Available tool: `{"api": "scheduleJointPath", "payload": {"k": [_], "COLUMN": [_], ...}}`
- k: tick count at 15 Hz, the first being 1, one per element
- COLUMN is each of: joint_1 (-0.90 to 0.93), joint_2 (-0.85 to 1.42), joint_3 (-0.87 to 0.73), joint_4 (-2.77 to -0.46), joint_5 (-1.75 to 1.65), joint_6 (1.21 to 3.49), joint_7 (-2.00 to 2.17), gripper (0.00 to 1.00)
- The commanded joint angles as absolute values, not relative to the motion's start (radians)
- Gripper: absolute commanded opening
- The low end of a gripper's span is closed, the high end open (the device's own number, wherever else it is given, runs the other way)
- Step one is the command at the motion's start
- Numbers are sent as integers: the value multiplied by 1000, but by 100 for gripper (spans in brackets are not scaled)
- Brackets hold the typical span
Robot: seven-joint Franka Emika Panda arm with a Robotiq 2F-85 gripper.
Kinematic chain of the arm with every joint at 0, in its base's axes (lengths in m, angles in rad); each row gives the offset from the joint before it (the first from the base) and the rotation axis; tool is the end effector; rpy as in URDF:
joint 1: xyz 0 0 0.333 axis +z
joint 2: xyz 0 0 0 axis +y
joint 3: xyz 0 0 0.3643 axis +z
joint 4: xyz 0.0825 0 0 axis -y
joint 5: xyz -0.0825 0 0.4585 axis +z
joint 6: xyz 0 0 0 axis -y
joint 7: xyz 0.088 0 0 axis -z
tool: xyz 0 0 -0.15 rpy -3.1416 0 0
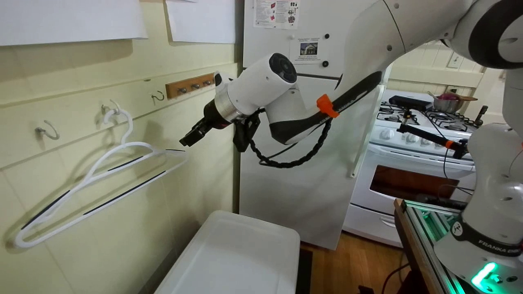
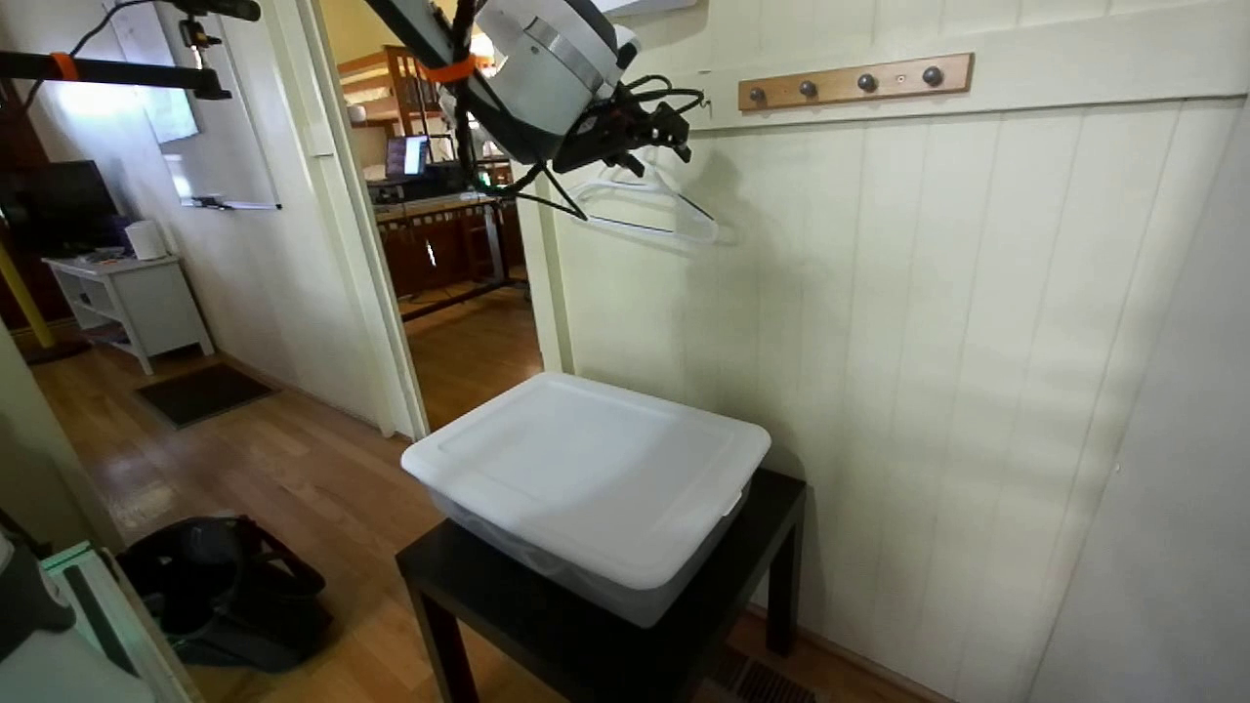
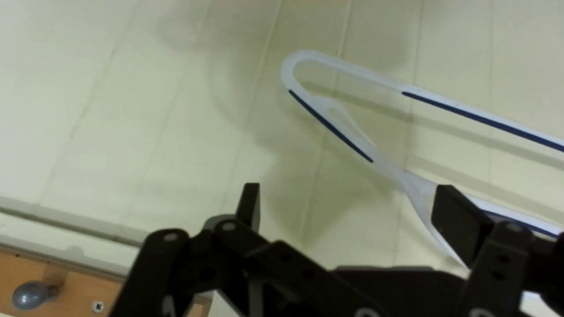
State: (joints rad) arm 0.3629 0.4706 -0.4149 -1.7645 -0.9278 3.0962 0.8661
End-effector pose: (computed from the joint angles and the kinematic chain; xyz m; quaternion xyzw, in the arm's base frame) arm 0.8015 0.0623 0.3614 0.8908 0.0548 0.4363 0.1144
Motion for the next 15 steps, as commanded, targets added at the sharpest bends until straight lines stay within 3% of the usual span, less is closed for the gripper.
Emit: {"api": "scheduleJointPath", "payload": {"k": [1, 10, 15], "joint_1": [391, 432, 335], "joint_2": [486, 530, 520], "joint_3": [-446, -494, -378], "joint_4": [-1747, -1702, -1725], "joint_5": [-946, -954, -830], "joint_6": [3098, 3093, 3116], "joint_7": [894, 935, 907], "gripper": [100, 100, 100]}}
